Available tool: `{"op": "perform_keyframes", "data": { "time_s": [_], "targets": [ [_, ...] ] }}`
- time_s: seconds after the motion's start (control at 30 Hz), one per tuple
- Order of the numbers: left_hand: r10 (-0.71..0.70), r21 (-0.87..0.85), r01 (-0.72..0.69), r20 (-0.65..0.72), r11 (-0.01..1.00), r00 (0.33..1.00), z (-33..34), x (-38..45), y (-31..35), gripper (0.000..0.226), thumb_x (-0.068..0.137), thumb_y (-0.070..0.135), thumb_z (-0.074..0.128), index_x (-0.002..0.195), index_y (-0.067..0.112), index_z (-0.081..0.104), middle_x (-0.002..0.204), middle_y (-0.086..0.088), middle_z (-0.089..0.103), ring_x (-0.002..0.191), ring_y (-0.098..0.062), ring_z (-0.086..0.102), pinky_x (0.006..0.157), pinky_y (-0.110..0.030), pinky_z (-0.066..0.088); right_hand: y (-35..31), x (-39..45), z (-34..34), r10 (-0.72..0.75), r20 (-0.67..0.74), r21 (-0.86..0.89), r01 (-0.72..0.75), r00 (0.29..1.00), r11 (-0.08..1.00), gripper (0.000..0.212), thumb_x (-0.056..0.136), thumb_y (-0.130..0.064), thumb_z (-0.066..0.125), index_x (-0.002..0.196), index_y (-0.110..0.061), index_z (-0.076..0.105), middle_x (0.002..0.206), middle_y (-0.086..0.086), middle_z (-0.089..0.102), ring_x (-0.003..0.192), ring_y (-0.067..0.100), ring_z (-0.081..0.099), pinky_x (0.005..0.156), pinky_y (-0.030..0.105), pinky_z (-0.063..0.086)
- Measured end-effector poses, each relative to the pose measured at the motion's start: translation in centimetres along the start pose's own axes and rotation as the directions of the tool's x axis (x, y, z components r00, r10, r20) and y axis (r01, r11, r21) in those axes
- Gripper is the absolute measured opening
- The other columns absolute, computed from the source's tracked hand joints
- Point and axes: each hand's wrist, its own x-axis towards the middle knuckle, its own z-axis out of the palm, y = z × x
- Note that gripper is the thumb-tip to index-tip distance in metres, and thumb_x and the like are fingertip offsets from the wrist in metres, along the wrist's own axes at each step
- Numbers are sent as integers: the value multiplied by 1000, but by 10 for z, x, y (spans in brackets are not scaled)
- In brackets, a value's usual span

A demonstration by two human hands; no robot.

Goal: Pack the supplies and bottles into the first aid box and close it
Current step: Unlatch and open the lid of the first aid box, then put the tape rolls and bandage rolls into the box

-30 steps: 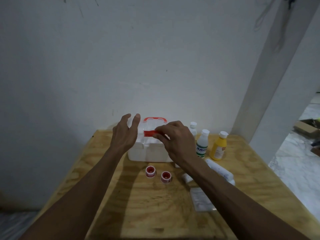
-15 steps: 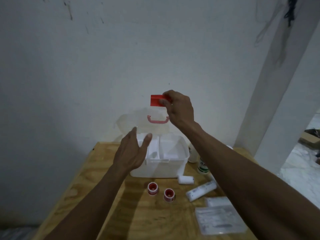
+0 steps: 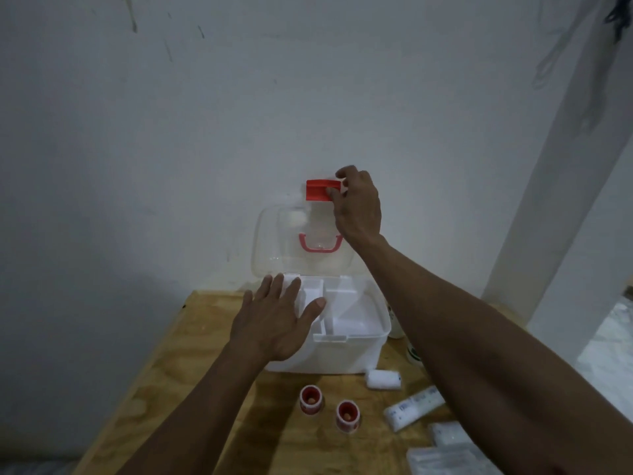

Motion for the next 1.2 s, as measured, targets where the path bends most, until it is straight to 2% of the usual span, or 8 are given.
{"op": "perform_keyframes", "data": {
  "time_s": [0.27,0.47,0.67,0.8,0.9,0.97,1.03,1.2],
  "targets": [
    [-3,2,3,18,1000,1000,-1,-1,1,84,81,77,3,152,33,10,164,0,1,150,-22,-4,120,-52,3,12,-6,1,-81,6,-100,81,997,992,28,100,-21,50,122,-13,65,114,13,61,101,30,59,88,44,50],
    [-12,10,12,15,1000,1000,0,0,0,83,82,76,5,152,33,14,164,0,2,150,-22,-3,120,-53,4,12,-9,-12,-67,73,-143,77,995,987,33,100,-26,50,130,-15,59,126,11,58,114,28,54,98,41,45],
    [-2,4,2,18,1000,1000,0,-1,0,78,87,74,9,152,31,18,163,-3,5,150,-22,0,119,-55,10,12,-29,-40,-30,89,-66,36,996,997,33,98,-27,53,128,-16,60,130,9,56,120,25,51,99,35,42],
    [4,1,-4,11,1000,1000,-2,-2,1,75,89,71,12,151,30,22,163,-3,8,150,-23,4,118,-55,10,11,-61,-77,-32,140,15,30,990,999,27,94,-22,61,120,-15,65,116,7,66,103,18,62,91,28,48],
    [5,8,-5,6,1000,1000,-3,-3,3,73,90,70,14,151,29,23,163,-3,9,150,-24,5,118,-56,11,16,-91,-110,-73,297,29,67,952,997,22,89,-20,67,110,-14,71,99,3,73,84,9,65,79,17,52],
    [0,6,0,17,1000,1000,-4,-3,3,73,90,70,14,151,29,24,163,-3,9,150,-24,5,118,-56,11,20,-110,-133,-87,455,20,88,886,996,19,86,-19,70,104,-15,73,92,0,74,74,3,65,67,5,47],
    [4,10,-5,26,1000,1000,-4,-2,2,75,90,71,15,150,28,25,163,-4,10,150,-25,6,118,-56,11,24,-126,-154,-107,630,12,128,770,992,19,82,-20,74,101,-17,75,87,-4,74,71,-1,65,65,6,47],
    [12,9,-12,35,1000,999,-2,3,-3,83,85,77,11,150,28,27,163,-5,11,150,-26,7,118,-57,12,32,-168,-175,23,945,-84,175,327,981,43,66,-31,87,106,-27,72,90,-13,73,81,3,69,78,30,58]
  ]
}}
